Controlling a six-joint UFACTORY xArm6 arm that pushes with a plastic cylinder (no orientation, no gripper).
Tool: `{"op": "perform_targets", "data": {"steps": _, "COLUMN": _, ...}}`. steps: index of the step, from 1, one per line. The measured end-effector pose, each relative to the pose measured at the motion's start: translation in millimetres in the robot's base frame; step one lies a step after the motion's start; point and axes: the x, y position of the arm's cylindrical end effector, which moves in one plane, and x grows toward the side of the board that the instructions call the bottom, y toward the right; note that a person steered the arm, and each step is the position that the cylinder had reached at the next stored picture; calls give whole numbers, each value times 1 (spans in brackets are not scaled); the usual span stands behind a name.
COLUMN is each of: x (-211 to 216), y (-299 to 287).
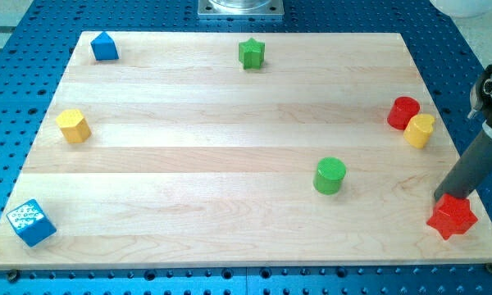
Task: Place the green circle into the red star
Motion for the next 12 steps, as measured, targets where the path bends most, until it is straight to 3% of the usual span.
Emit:
{"op": "perform_targets", "data": {"steps": 2, "x": -19, "y": -28}}
{"op": "perform_targets", "data": {"steps": 4, "x": -56, "y": -138}}
{"op": "perform_targets", "data": {"steps": 6, "x": -34, "y": -178}}
{"op": "perform_targets", "data": {"steps": 8, "x": -45, "y": -208}}
{"op": "perform_targets", "data": {"steps": 10, "x": 5, "y": -212}}
{"op": "perform_targets", "data": {"steps": 12, "x": -29, "y": -133}}
